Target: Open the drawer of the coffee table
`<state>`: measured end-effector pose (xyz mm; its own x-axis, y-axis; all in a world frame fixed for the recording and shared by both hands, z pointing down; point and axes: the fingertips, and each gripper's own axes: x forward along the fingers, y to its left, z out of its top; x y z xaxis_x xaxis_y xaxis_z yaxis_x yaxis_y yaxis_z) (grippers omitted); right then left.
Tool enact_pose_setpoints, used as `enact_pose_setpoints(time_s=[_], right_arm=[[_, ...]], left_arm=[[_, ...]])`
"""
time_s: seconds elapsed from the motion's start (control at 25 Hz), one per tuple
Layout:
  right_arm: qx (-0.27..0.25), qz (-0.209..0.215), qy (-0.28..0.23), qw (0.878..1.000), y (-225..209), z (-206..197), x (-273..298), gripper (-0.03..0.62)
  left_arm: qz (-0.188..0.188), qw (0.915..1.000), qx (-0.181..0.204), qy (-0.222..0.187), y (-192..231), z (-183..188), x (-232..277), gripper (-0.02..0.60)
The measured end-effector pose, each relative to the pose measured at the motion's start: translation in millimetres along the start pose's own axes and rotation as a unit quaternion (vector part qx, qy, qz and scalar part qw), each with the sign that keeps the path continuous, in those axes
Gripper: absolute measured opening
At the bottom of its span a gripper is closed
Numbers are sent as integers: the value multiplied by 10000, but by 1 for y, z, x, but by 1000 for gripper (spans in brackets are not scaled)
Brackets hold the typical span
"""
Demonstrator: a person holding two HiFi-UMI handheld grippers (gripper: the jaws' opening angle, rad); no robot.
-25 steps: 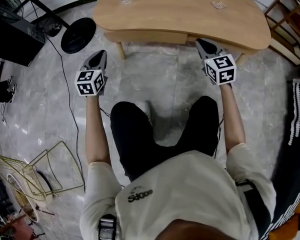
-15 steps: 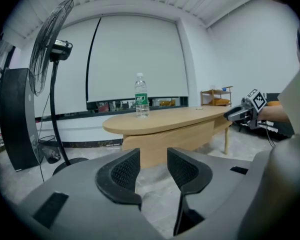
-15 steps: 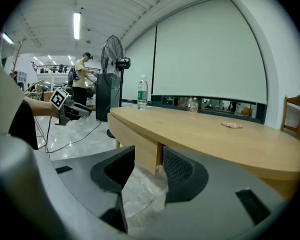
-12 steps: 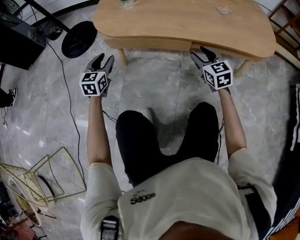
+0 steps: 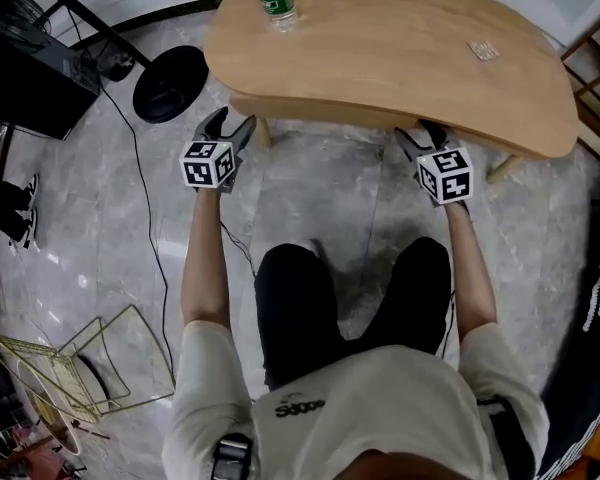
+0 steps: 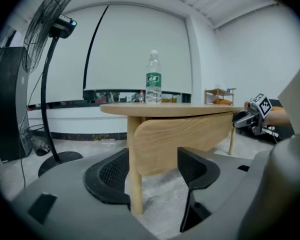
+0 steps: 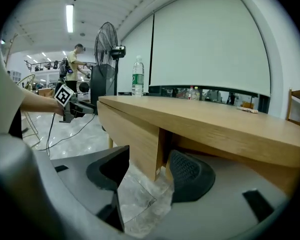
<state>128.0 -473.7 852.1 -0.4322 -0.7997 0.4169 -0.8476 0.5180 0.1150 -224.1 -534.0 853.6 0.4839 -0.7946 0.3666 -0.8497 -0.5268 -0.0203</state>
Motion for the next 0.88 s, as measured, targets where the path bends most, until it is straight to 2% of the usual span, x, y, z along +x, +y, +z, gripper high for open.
enact_pose_setpoints(time_s=[0.16, 0.32, 0.4, 0.44, 0.56, 0.88], right_arm=[[-212, -65, -31, 9997, 4, 0, 8, 230], [-139, -144, -63, 9998, 6, 3, 14, 230], [-101, -324, -158, 9993, 1, 3, 13, 166], [-73, -364, -175, 9992, 0, 2, 13, 166], [6, -345, -69, 9994, -3, 1, 11, 162], [122, -219, 45, 9997, 10, -3, 1, 152]], left_arm=[[-169, 9998, 116, -53, 8, 8, 19, 311], [-260, 9995, 118, -132, 7, 11, 21, 297], [-288, 9994, 6, -209, 6, 10, 19, 275], [-299, 9992, -68, -242, 5, 10, 19, 275], [-320, 9989, -202, -265, 4, 9, 19, 268], [-299, 9992, -245, -125, 1, 4, 4, 262]])
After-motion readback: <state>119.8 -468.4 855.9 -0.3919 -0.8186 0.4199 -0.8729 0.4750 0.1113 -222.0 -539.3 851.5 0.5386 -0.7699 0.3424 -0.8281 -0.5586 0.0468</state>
